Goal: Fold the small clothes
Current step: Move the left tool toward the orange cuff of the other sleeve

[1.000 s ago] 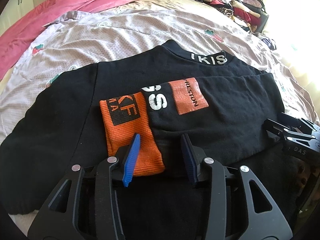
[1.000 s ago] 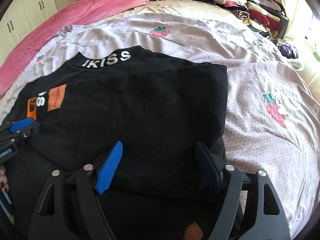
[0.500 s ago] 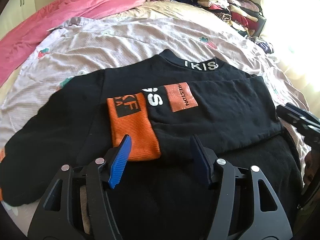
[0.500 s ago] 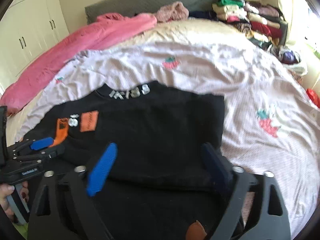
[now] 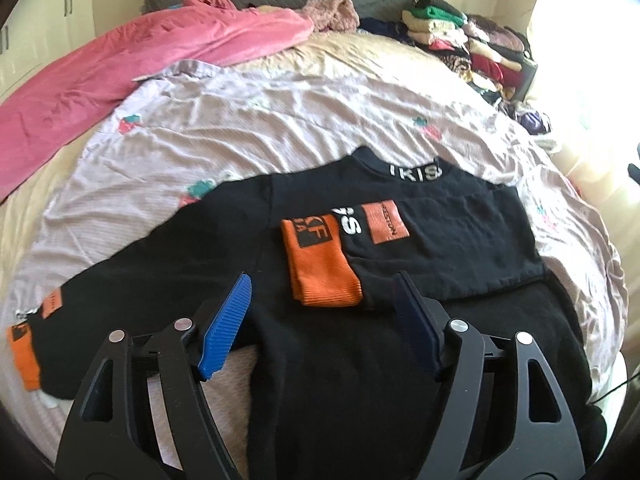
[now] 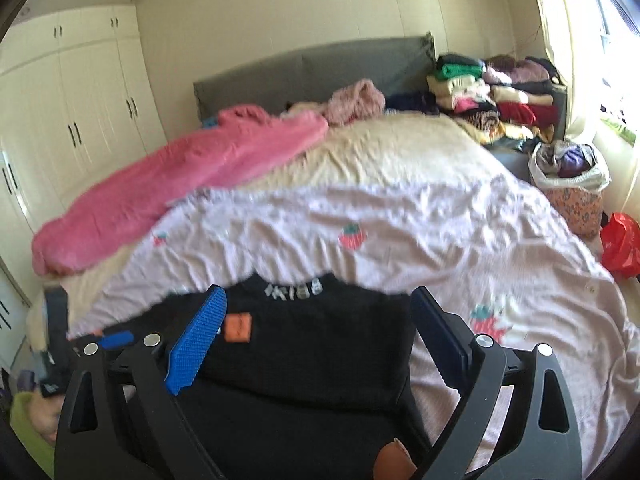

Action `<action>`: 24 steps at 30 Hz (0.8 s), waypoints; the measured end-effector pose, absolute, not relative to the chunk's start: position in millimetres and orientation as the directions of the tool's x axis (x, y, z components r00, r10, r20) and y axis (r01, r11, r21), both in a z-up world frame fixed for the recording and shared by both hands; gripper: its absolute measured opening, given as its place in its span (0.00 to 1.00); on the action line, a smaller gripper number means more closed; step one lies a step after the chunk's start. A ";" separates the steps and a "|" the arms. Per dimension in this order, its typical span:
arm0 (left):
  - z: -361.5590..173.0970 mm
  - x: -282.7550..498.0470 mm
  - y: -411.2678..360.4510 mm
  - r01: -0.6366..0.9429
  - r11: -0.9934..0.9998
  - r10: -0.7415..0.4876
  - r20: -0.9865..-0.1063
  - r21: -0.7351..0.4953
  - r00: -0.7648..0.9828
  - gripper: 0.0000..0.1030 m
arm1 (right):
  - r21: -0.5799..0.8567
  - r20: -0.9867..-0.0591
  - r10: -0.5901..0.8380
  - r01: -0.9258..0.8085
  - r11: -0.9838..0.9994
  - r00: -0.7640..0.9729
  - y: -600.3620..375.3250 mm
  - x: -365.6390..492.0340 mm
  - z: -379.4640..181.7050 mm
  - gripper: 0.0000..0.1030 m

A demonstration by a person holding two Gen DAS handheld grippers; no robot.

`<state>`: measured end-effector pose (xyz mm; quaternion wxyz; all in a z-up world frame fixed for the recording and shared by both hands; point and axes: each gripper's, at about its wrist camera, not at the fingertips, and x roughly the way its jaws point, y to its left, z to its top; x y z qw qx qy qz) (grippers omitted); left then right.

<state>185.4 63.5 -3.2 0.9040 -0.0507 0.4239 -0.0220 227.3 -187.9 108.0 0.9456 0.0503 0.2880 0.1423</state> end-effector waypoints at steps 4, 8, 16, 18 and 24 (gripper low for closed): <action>7.6 174.5 75.6 -0.022 0.994 -0.068 -0.751 -0.109 0.656 0.63 | 0.175 -0.476 0.327 -0.276 0.945 0.817 -187.1 215.8 144.5 0.90; 14.7 163.8 92.9 -0.054 0.993 -0.043 -0.742 -0.106 0.669 0.63 | 0.149 -0.449 0.358 -0.326 0.934 0.819 -173.9 205.8 165.2 0.90; 23.9 140.1 135.7 -0.133 0.986 0.017 -0.726 -0.102 0.687 0.63 | 0.147 -0.469 0.455 -0.441 0.885 0.757 -130.1 198.1 152.4 0.90; 23.9 135.8 144.5 -0.153 0.984 0.036 -0.728 -0.095 0.685 0.77 | 0.148 -0.480 0.471 -0.461 0.875 0.740 -119.6 200.1 146.3 0.90; 15.6 120.9 178.4 -0.228 0.969 0.086 -0.736 -0.094 0.672 0.80 | 0.144 -0.545 0.518 -0.534 0.833 0.660 -73.2 203.9 113.4 0.90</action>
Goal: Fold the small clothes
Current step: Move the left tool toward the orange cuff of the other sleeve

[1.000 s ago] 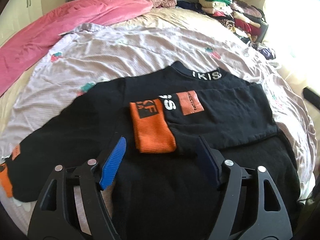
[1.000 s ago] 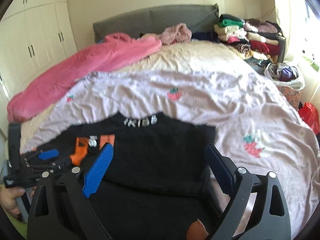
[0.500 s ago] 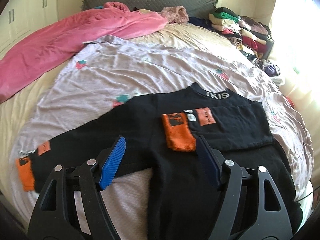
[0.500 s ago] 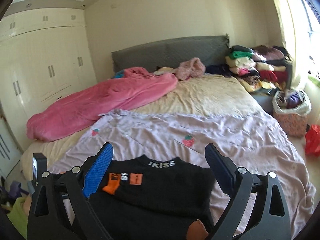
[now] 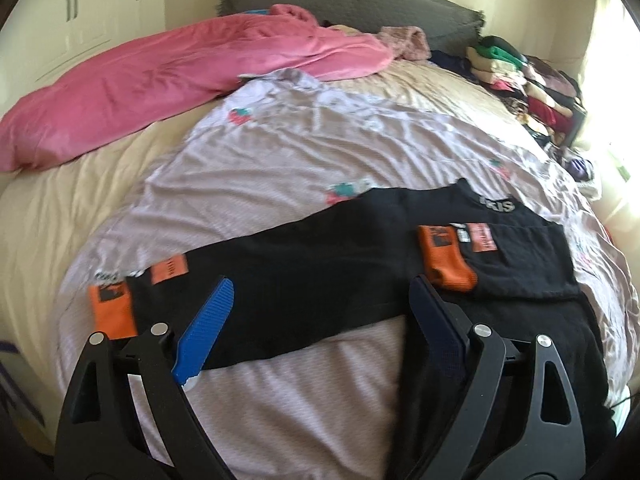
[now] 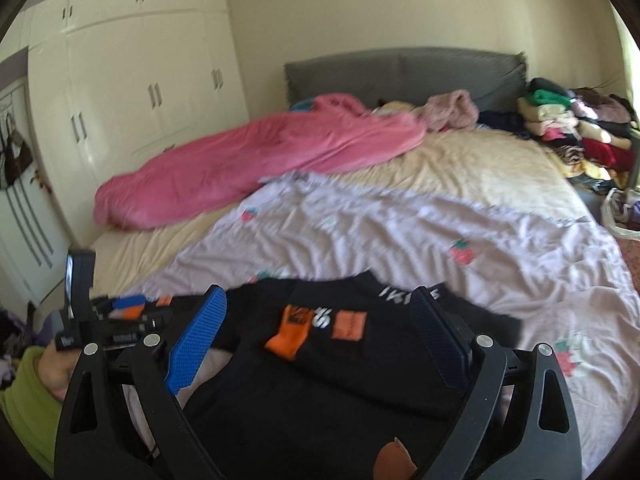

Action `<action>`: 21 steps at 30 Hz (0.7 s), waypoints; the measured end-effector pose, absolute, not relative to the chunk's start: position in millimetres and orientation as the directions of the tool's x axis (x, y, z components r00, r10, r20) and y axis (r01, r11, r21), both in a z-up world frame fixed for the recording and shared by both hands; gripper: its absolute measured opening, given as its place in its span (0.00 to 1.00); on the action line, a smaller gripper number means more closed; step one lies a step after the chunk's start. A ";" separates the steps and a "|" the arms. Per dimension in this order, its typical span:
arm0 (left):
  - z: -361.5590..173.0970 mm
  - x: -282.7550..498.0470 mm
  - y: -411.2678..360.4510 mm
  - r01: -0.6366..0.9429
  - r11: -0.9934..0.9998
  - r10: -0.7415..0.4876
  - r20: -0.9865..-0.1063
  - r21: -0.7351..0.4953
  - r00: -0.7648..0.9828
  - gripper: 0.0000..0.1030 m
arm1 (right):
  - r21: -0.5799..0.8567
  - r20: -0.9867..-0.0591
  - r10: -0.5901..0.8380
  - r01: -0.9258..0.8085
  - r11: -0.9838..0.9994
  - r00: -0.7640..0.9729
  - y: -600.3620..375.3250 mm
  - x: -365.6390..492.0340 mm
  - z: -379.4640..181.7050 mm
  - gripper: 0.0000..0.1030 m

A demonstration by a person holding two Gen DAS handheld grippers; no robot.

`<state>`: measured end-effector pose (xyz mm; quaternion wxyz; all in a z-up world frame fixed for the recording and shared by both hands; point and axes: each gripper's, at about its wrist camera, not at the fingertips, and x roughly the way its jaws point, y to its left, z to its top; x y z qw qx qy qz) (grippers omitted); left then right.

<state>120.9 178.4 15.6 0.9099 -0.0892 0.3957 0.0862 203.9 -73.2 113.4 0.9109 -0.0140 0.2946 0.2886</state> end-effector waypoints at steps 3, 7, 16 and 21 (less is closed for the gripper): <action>10.1 112.4 197.8 -0.273 0.957 0.111 -0.741 -0.100 0.662 0.80 | 0.133 -0.581 0.527 -0.567 0.813 0.620 -51.3 206.1 95.3 0.90; 3.2 103.0 218.6 -0.319 0.942 0.139 -0.750 -0.101 0.646 0.80 | 0.112 -0.612 0.527 -0.596 0.795 0.589 -26.8 205.5 75.4 0.90; -7.3 86.2 251.9 -0.388 0.914 0.170 -0.758 -0.117 0.629 0.80 | 0.083 -0.669 0.523 -0.647 0.758 0.528 7.8 205.2 42.1 0.90; -14.5 75.9 274.4 -0.444 0.887 0.195 -0.766 -0.129 0.613 0.80 | 0.067 -0.681 0.526 -0.672 0.737 0.509 20.8 204.0 30.3 0.90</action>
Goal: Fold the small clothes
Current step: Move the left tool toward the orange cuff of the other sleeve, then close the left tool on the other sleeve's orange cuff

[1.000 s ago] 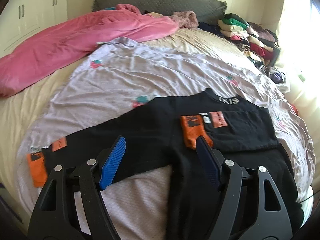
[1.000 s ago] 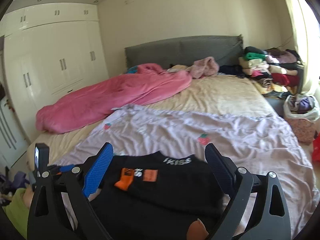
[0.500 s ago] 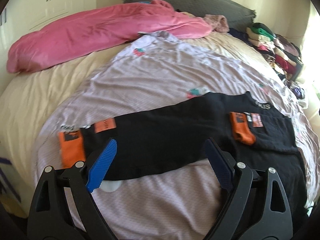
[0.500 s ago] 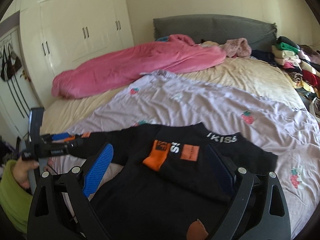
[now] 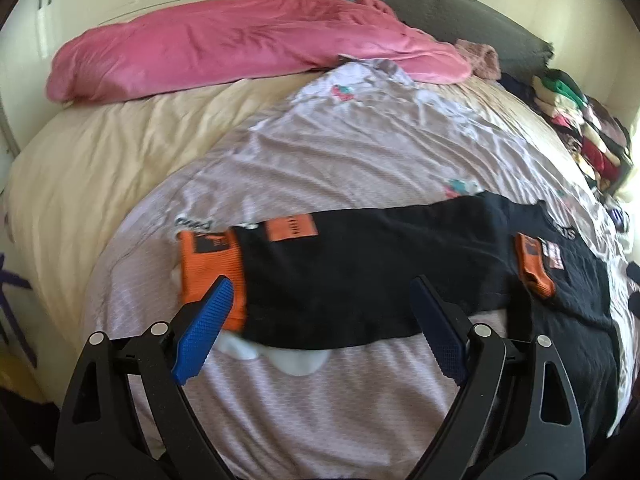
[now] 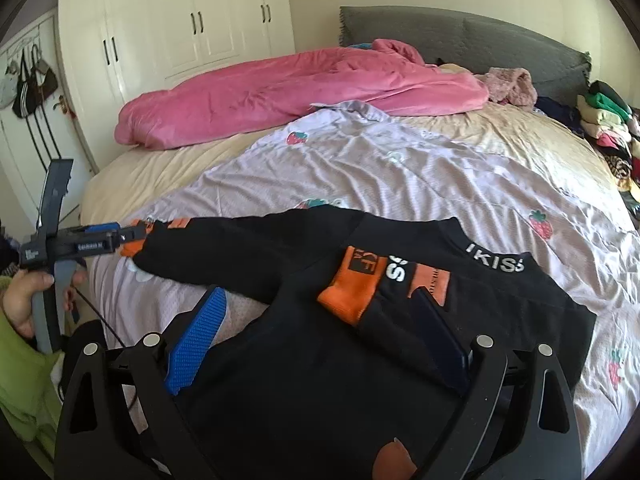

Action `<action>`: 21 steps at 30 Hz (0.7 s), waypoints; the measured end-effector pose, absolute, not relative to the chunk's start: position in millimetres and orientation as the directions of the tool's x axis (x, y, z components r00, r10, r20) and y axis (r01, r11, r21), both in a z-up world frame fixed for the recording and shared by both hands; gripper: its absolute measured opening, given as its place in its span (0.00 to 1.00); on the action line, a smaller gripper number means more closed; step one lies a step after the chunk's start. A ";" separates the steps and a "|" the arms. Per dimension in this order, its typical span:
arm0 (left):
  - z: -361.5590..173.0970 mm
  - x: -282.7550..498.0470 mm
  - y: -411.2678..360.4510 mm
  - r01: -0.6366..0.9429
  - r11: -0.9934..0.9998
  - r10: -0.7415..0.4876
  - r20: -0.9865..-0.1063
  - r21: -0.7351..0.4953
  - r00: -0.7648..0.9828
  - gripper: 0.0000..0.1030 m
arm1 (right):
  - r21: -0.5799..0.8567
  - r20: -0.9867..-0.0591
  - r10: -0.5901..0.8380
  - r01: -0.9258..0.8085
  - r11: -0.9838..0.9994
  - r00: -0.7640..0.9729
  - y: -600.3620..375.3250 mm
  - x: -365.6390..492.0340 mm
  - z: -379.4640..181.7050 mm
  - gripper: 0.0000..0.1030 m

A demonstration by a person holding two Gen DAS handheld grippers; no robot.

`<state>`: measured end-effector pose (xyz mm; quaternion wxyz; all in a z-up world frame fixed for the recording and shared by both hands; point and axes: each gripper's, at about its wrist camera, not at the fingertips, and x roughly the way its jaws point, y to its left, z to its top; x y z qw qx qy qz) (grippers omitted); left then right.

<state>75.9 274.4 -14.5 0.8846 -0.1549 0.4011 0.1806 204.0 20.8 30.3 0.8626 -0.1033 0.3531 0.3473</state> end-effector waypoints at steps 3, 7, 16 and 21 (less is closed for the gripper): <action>-20.2 70.8 288.6 -0.480 0.868 0.215 -0.771 -0.130 0.599 0.80 | 0.050 -0.689 0.526 -0.691 0.721 0.499 29.3 203.4 23.8 0.90; -29.5 64.5 307.4 -0.528 0.838 0.234 -0.782 -0.139 0.578 0.80 | 0.039 -0.698 0.527 -0.709 0.704 0.485 37.1 202.6 15.2 0.90; -56.5 58.3 344.4 -0.609 0.767 0.228 -0.801 -0.202 0.553 0.80 | 0.061 -0.718 0.518 -0.699 0.713 0.465 39.4 209.5 0.1 0.90; -62.7 61.3 352.4 -0.623 0.751 0.235 -0.794 -0.217 0.560 0.59 | 0.083 -0.724 0.514 -0.681 0.727 0.460 34.9 215.9 -6.3 0.90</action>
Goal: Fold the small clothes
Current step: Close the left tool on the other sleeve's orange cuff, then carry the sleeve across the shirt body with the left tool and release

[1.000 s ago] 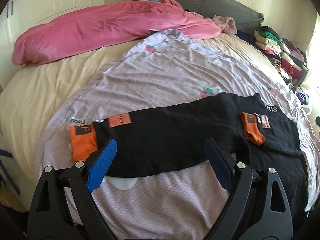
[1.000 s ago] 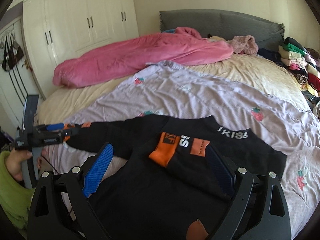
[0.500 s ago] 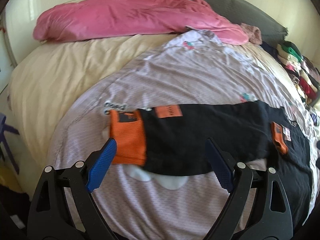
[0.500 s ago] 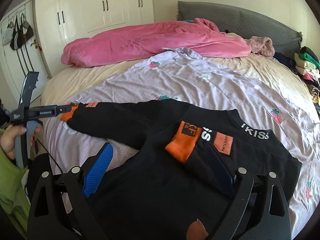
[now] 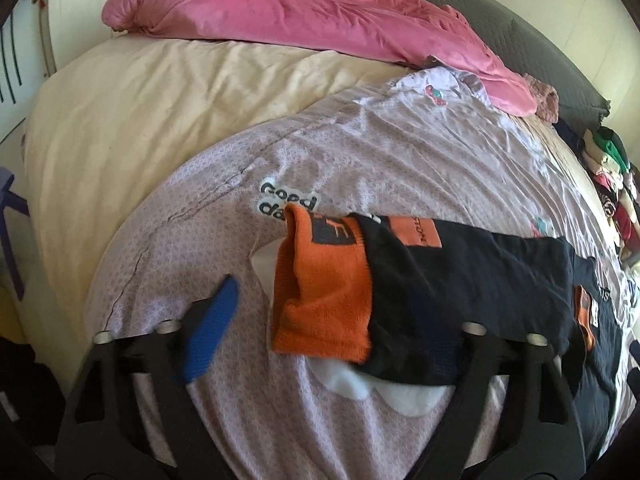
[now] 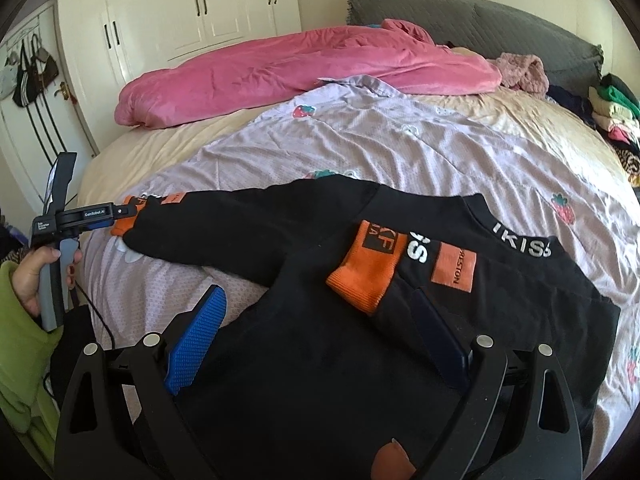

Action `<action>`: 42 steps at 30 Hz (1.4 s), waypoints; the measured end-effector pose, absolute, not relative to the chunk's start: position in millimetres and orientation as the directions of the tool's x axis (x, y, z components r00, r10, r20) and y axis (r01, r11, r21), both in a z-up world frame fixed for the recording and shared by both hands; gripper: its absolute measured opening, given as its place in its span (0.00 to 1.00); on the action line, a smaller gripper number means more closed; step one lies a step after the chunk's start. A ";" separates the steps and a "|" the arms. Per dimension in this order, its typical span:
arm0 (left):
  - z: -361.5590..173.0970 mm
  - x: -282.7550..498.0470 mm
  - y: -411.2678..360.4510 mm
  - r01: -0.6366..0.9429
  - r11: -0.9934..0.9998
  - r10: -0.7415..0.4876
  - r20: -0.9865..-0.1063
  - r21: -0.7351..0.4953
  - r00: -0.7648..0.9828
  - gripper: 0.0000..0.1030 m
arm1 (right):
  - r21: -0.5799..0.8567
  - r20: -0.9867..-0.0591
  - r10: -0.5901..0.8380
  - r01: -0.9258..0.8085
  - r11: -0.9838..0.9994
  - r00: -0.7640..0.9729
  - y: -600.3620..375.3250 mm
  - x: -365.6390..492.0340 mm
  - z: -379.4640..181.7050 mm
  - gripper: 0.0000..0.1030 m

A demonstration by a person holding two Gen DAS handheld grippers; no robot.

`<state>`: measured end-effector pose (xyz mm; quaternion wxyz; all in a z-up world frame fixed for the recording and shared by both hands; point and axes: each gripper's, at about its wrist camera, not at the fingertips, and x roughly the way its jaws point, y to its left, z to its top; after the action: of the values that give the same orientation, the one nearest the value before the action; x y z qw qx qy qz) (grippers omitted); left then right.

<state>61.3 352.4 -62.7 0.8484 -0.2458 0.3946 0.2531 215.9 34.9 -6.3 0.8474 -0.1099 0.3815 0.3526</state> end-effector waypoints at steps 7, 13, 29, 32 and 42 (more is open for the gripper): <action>-62.1 78.6 347.0 -0.606 0.776 0.262 -0.785 -0.175 0.562 0.10 | 0.130 -0.729 0.514 -0.647 0.751 0.452 23.2 225.3 -14.8 0.90; -43.4 83.8 326.2 -0.526 0.833 0.230 -0.756 -0.172 0.613 0.02 | 0.163 -0.728 0.520 -0.625 0.764 0.446 15.4 230.8 -18.7 0.90; 27.2 121.4 188.6 -0.169 0.951 -0.044 -0.652 -0.260 0.757 0.02 | 0.228 -0.644 0.544 -0.544 0.807 0.537 -35.4 229.3 13.5 0.90; 27.9 135.1 158.3 -0.110 0.957 -0.098 -0.655 -0.269 0.749 0.02 | 0.239 -0.618 0.530 -0.504 0.830 0.580 -56.4 228.3 21.6 0.90; 16.8 175.9 78.8 0.039 0.954 -0.241 -0.681 -0.298 0.692 0.02 | 0.243 -0.593 0.452 -0.387 0.890 0.666 -108.3 233.6 32.0 0.90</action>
<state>175.9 78.8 16.8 0.9103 -0.1311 0.3849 -0.0771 233.6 -108.3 32.0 0.9115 0.0481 0.3375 0.2299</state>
